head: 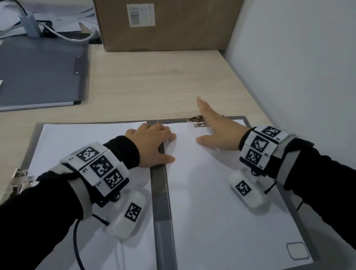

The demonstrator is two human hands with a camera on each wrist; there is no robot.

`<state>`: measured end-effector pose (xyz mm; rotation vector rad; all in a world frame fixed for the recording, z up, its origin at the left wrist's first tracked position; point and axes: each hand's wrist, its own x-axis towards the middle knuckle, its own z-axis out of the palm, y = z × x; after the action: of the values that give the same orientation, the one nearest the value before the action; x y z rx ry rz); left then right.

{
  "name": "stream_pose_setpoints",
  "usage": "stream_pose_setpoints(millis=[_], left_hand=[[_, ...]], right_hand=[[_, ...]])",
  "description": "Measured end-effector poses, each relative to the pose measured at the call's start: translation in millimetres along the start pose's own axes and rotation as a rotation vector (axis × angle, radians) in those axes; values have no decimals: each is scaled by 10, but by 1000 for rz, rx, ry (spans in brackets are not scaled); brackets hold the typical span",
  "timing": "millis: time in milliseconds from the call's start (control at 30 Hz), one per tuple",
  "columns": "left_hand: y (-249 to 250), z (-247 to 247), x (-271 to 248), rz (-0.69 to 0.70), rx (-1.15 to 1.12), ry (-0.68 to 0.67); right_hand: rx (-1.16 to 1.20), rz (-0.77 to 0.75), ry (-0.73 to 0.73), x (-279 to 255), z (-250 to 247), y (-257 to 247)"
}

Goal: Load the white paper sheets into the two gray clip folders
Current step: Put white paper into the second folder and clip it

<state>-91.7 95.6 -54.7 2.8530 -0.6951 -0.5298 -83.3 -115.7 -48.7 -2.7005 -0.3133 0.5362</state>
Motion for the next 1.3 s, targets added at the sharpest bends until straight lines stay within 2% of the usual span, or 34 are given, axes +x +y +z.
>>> stream_pose_setpoints(millis=[100,167,233,333,400,467,600,733,867,1033,1300], left_hand=[[58,-92,52,-26,16,6],[108,-188,152,-42,-77,39],[152,-276,308,-54,-257,88],[202,-369,592,-149,-576,136],[240,-403,750,-226,-796,69],[274,-412,861,-276,-906,-12],[327,-396,963,-265,-876,-66],[283,-418,994,-245,-830,-32],[179,-371,986,-162,-636,37],[134,-300,1008,-141,-382,66],[106,-233,1169,-144,-246,39]], right_hand=[[77,-26,-35,-31,-14,92],[78,-21,-55,-22,-23,148],[57,-3,-55,-18,-22,167],[26,25,-33,-40,-17,165],[14,28,-26,-49,-11,167],[20,24,-22,-43,-15,182],[36,28,-24,-39,-14,193],[38,85,-22,-77,-28,174],[22,206,12,-68,-13,171],[-2,283,17,-106,-37,125],[-66,323,-50,-116,-37,106]])
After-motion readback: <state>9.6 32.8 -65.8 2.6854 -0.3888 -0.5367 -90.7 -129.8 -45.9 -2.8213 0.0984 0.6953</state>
